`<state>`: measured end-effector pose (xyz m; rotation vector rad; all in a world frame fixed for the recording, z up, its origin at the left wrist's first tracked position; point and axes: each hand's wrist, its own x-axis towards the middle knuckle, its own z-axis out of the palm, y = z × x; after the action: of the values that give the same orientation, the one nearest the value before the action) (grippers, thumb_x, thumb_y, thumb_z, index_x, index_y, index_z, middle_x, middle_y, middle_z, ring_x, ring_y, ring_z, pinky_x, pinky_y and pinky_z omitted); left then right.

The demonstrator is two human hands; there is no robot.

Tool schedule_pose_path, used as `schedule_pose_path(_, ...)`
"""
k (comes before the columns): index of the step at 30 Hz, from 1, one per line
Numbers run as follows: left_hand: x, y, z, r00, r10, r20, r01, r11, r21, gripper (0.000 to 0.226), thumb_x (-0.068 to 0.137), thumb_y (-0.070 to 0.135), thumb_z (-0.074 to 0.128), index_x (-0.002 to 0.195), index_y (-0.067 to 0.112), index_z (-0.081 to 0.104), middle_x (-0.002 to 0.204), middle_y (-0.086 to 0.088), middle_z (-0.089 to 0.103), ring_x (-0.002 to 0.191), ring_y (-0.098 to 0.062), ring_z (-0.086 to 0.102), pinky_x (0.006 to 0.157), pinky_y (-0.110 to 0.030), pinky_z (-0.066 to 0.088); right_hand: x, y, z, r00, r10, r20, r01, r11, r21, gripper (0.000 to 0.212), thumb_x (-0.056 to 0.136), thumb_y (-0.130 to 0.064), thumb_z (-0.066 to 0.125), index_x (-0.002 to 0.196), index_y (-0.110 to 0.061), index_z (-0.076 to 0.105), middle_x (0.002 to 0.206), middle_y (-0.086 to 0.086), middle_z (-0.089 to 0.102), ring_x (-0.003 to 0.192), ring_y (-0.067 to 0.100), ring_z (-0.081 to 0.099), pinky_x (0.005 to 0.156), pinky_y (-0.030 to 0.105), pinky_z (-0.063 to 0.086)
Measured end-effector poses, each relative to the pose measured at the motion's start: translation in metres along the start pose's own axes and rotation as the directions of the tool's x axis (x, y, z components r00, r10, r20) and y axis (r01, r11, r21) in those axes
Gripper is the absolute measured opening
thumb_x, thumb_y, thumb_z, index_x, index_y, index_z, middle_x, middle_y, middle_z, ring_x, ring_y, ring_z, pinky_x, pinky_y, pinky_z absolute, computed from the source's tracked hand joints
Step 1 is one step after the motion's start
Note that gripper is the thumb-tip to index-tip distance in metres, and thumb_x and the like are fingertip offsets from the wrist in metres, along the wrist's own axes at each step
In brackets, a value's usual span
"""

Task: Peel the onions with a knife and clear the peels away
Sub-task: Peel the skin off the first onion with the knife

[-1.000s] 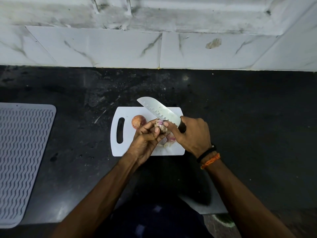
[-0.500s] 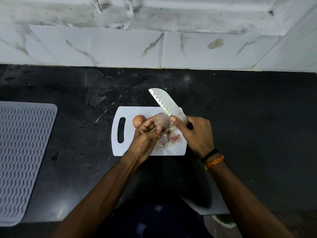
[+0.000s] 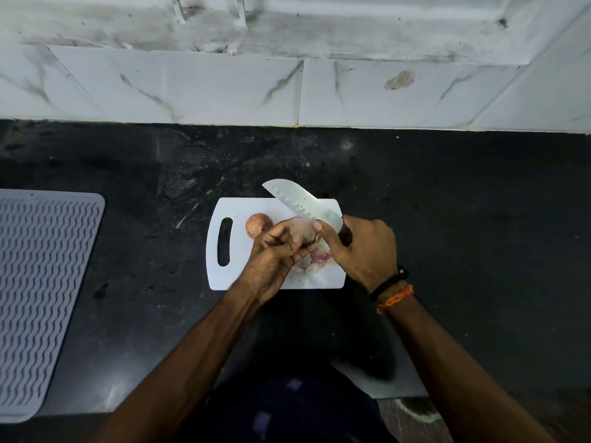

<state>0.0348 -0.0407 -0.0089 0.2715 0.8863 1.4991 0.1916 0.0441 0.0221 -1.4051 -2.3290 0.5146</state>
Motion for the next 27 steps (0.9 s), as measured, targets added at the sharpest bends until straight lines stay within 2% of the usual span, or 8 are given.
schedule_pose_path(6,-0.001,0.0,0.003,1.0,-0.002,-0.025,0.004,0.999,0.054,0.034,0.082,-0.003,0.063,0.116,-0.003,0.064,0.104,-0.011,0.075,0.101,-0.023,0.072,0.088,-0.038,0.059,0.0,-0.003,0.005,0.999,0.046,0.012,-0.046,0.999,0.006,0.077,0.077,-0.091,0.036,0.059,-0.019,0.055,0.047,-0.009,0.048,0.044,0.008,0.048,0.047,0.031,0.044)
schedule_pose_path(9,0.0,0.001,0.003,0.998,0.004,-0.062,0.004,0.993,0.116,0.029,0.08,0.0,0.064,0.109,-0.002,0.064,0.095,-0.005,0.076,0.093,-0.018,0.073,0.087,-0.036,0.06,-0.001,-0.003,0.01,0.999,0.043,0.022,-0.043,0.999,0.014,0.07,0.079,-0.086,0.042,0.052,-0.021,0.046,0.043,-0.01,0.038,0.04,0.007,0.039,0.046,0.026,0.032)
schedule_pose_path(12,0.002,0.003,0.004,0.996,0.026,-0.083,-0.014,0.99,0.143,0.034,0.078,0.002,0.068,0.112,0.001,0.066,0.101,-0.007,0.075,0.097,-0.021,0.072,0.088,-0.036,0.06,-0.002,-0.003,0.01,0.997,0.072,0.03,-0.075,0.99,0.118,0.07,0.08,-0.083,0.047,0.055,-0.018,0.055,0.046,-0.006,0.049,0.043,0.007,0.047,0.044,0.026,0.035)
schedule_pose_path(14,0.002,0.006,0.008,0.994,0.042,-0.099,-0.026,0.987,0.158,0.039,0.078,0.002,0.07,0.117,0.0,0.064,0.109,-0.011,0.072,0.1,-0.023,0.072,0.085,-0.034,0.059,-0.001,-0.003,0.006,0.995,0.087,0.052,-0.096,0.972,0.214,0.069,0.08,-0.08,0.051,0.056,-0.015,0.059,0.049,-0.002,0.055,0.044,0.009,0.051,0.044,0.032,0.041)
schedule_pose_path(18,0.003,0.004,0.011,0.984,0.058,-0.168,-0.037,0.992,0.122,0.032,0.085,-0.01,0.064,0.115,0.001,0.062,0.109,-0.012,0.071,0.095,-0.021,0.074,0.079,-0.031,0.059,-0.002,-0.007,-0.006,0.993,0.084,0.088,-0.112,0.914,0.389,0.065,0.078,-0.073,0.062,0.052,-0.013,0.057,0.047,0.0,0.053,0.044,0.014,0.048,0.046,0.039,0.042)
schedule_pose_path(20,0.003,0.005,0.009,0.984,0.083,-0.161,-0.067,0.993,0.101,0.045,0.082,-0.006,0.067,0.125,0.0,0.058,0.118,-0.016,0.069,0.102,-0.026,0.072,0.082,-0.034,0.059,-0.002,-0.006,-0.009,0.99,0.108,0.091,-0.137,0.893,0.43,0.065,0.078,-0.071,0.065,0.051,-0.012,0.058,0.047,-0.001,0.054,0.044,0.017,0.049,0.046,0.039,0.043)
schedule_pose_path(23,0.002,0.006,0.007,0.99,0.091,-0.105,-0.085,0.995,0.062,0.051,0.08,-0.006,0.066,0.13,0.002,0.056,0.124,-0.016,0.068,0.11,-0.029,0.069,0.089,-0.038,0.058,0.002,-0.001,-0.011,0.982,0.149,0.115,-0.179,0.923,0.34,0.067,0.076,-0.076,0.063,0.055,-0.012,0.062,0.049,0.003,0.057,0.047,0.022,0.054,0.048,0.044,0.044)
schedule_pose_path(27,0.001,0.006,0.01,0.994,0.082,-0.073,-0.079,0.996,0.044,0.047,0.086,-0.018,0.057,0.126,0.007,0.06,0.123,-0.012,0.07,0.11,-0.029,0.07,0.093,-0.042,0.058,0.005,0.004,-0.011,0.981,0.114,0.155,-0.144,0.969,0.202,0.046,0.082,-0.059,0.072,0.06,-0.02,0.06,0.051,-0.006,0.054,0.046,0.009,0.048,0.046,0.031,0.035)
